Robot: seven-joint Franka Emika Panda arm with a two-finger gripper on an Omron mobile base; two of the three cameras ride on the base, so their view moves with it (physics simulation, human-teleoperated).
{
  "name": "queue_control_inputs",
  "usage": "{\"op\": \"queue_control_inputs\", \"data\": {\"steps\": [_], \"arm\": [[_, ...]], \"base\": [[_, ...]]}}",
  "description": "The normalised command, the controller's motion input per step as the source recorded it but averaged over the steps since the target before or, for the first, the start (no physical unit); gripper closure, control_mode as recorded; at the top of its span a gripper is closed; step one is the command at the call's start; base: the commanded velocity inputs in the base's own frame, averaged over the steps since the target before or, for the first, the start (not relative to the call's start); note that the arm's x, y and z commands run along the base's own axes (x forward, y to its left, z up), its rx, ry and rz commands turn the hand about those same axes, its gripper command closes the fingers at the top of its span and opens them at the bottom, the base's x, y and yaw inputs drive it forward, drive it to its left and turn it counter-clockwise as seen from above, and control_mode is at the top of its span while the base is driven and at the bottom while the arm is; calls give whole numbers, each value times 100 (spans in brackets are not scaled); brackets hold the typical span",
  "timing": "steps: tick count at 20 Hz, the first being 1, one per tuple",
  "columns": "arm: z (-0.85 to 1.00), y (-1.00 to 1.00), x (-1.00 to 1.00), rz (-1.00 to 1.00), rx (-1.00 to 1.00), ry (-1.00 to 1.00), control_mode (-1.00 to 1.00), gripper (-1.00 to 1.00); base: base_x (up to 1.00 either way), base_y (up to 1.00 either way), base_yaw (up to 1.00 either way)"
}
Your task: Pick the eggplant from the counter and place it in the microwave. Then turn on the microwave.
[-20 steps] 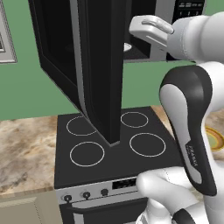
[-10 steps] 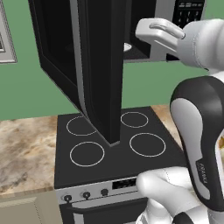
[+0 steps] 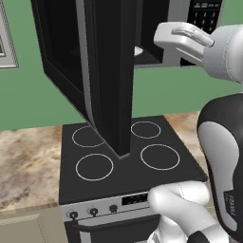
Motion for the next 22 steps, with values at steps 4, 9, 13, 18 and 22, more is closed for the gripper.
{"op": "queue_control_inputs", "data": {"steps": [4,9,13,18,22], "arm": [[1,-3,-25,0,0,0,-100,-100],[9,2,-22,-2,0,0,-100,-100],[14,0,-27,-2,0,0,-100,-100],[3,-1,-26,-1,0,0,-100,-100],[0,-2,-29,0,0,0,-100,-100]], "base": [[0,0,0],[0,0,0],[0,0,0],[0,0,0],[0,0,0]]}}
